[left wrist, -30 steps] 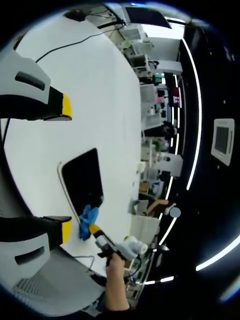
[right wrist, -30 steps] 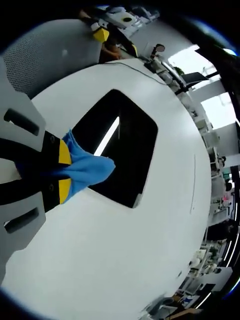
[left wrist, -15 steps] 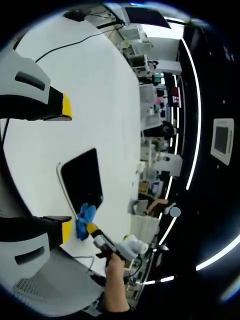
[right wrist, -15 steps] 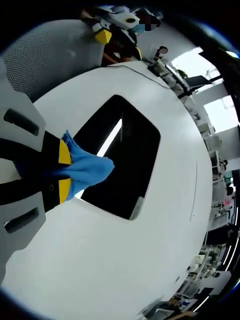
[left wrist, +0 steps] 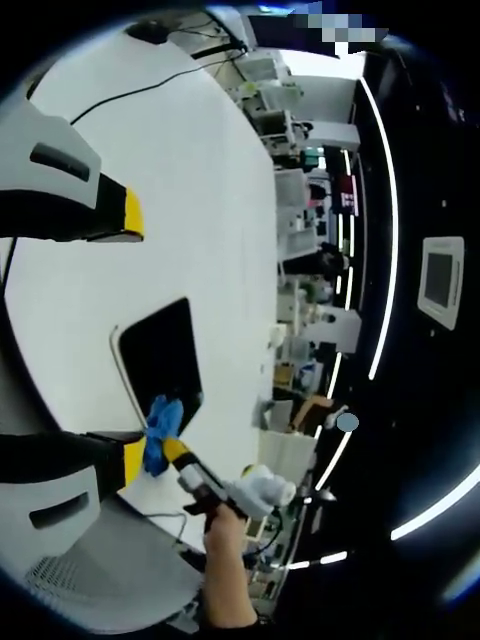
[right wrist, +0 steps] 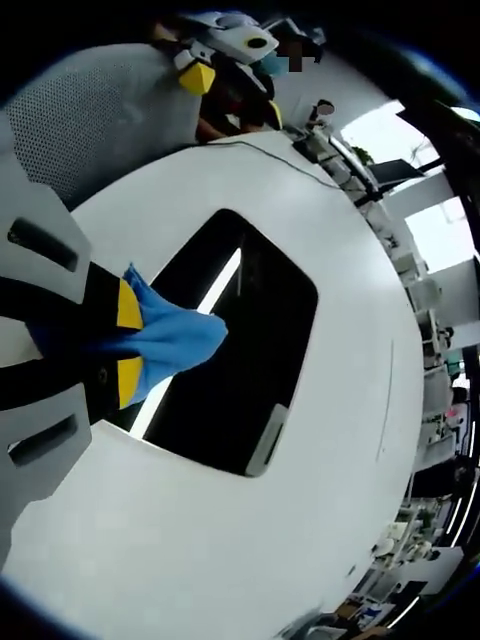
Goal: Wipe the mirror surface with the cleaning cloth until all visible marks leave the cleaned area.
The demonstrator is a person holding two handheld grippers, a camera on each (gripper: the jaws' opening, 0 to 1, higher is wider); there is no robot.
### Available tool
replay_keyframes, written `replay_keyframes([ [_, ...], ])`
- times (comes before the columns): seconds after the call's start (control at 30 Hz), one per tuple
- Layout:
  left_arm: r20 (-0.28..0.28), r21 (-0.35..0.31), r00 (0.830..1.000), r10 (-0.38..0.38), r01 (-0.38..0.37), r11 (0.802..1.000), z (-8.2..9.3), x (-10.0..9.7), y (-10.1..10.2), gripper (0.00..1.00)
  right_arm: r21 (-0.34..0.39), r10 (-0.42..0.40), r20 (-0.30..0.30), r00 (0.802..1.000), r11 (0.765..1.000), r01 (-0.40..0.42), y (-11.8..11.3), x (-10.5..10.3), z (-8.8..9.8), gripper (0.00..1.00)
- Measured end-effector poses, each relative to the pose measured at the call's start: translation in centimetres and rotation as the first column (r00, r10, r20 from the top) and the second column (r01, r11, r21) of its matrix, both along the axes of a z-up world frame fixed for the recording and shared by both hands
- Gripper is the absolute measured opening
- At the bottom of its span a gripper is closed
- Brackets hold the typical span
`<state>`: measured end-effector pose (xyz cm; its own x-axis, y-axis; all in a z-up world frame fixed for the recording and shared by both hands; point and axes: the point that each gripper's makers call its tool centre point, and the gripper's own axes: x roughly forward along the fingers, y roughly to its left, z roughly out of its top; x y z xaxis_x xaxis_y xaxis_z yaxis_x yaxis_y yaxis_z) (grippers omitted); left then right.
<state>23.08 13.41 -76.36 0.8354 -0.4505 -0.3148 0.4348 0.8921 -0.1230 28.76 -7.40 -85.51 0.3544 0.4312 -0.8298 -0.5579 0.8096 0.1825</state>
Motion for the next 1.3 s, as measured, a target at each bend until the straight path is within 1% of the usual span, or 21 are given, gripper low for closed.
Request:
replay_keyframes([
  [0.43, 0.001, -0.002, 1.000, -0.004, 0.004, 1.000, 0.0, 0.0, -0.1, 0.78, 0.031, 0.032, -0.005, 0.999, 0.999, -0.031, 2.8, -0.4, 0.0, 0.03],
  [0.5, 0.002, -0.003, 1.000, -0.003, 0.003, 1.000, 0.0, 0.0, 0.0, 0.78, 0.039, 0.040, -0.007, 0.999, 0.998, -0.039, 3.5, -0.4, 0.1, 0.03],
  [0.67, 0.004, -0.003, 1.000, -0.002, 0.002, 1.000, 0.1, 0.0, 0.0, 0.78, 0.041, 0.060, -0.008, 0.998, 0.997, -0.059, 4.6, -0.5, 0.1, 0.03],
  [0.77, 0.005, -0.007, 1.000, 0.001, -0.001, 1.000, 0.1, 0.0, 0.0, 0.78, 0.021, 0.077, -0.010, 0.997, 0.997, -0.077, 4.7, -0.4, 0.1, 0.03],
  [0.87, 0.014, -0.012, 1.000, 0.000, 0.000, 1.000, 0.3, 0.1, 0.0, 0.78, 0.017, 0.078, -0.014, 0.997, 0.997, -0.078, 4.6, -0.5, 0.0, 0.03],
  [1.0, 0.015, -0.014, 1.000, -0.006, 0.006, 1.000, 0.3, 0.1, -0.1, 0.78, 0.021, 0.074, -0.005, 0.997, 0.997, -0.074, 5.1, -0.5, 0.0, 0.03],
  [1.2, 0.017, -0.015, 1.000, -0.006, 0.006, 1.000, 0.3, 0.1, -0.1, 0.77, 0.031, 0.091, -0.010, 0.996, 0.995, -0.091, 6.5, -0.7, 0.0, 0.03],
  [1.3, 0.032, -0.020, 0.999, -0.001, 0.002, 1.000, 0.6, 0.1, -0.1, 0.78, 0.036, 0.098, -0.011, 0.995, 0.995, -0.098, 7.0, -0.8, 0.0, 0.03],
])
